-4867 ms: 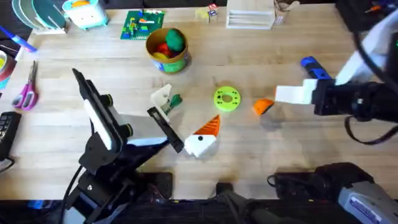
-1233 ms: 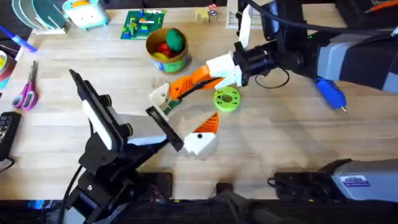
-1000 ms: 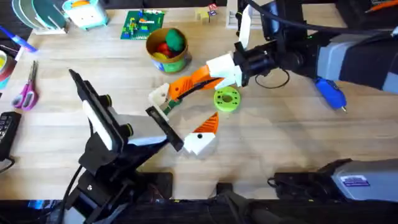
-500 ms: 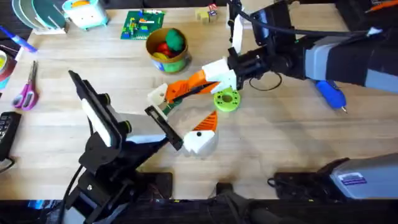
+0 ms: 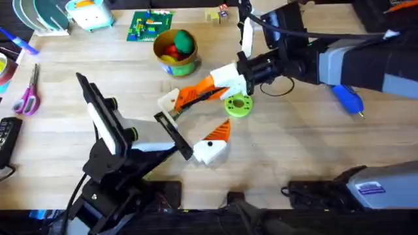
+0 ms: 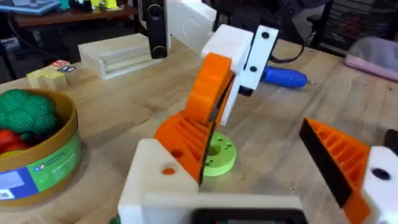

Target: Pick up the gripper from the table and insert it into the empty holder that is missing its gripper. Then pick up a screw, insert it into the mounting hole, and use the screwdriver to tighten it. Finally, clean up the table by picking up the vegetable and placing it into the bucket.

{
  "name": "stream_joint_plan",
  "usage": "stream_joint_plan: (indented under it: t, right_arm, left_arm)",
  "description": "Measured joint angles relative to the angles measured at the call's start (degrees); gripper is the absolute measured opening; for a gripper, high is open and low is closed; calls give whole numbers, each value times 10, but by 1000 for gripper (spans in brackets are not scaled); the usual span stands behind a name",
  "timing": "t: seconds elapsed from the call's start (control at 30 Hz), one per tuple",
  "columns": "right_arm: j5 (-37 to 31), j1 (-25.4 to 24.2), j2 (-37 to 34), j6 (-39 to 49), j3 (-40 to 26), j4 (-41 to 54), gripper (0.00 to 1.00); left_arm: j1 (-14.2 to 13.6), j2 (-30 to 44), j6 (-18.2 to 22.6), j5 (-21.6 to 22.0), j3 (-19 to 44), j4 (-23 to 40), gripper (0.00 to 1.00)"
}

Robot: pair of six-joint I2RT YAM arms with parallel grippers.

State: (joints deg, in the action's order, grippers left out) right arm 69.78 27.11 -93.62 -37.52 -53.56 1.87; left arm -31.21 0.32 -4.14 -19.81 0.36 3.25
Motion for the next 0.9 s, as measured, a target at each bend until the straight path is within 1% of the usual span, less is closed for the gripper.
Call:
stream_joint_plan:
  t: [0.13,0.23,0.47,0.6,0.8,0.9]
  right_arm:
    - [-14,2,0,-7,0,-7,9]
    - [-33,8,0,-20,0,-35,8]
    - [-85,28,0,-65,1,-111,8]
    - [-104,38,0,-75,1,-118,8]
    - [-132,71,0,-82,1,-124,8]
    - [-136,71,0,-84,1,-124,8]
  left_arm:
    - [1,0,-3,-6,0,0,993]
    - [3,0,-5,-5,0,0,993]
    - [11,0,-2,16,0,0,993]
    - [13,0,-3,26,0,1,992]
    - [13,0,-7,30,0,2,993]
    - [13,0,-9,30,0,2,993]
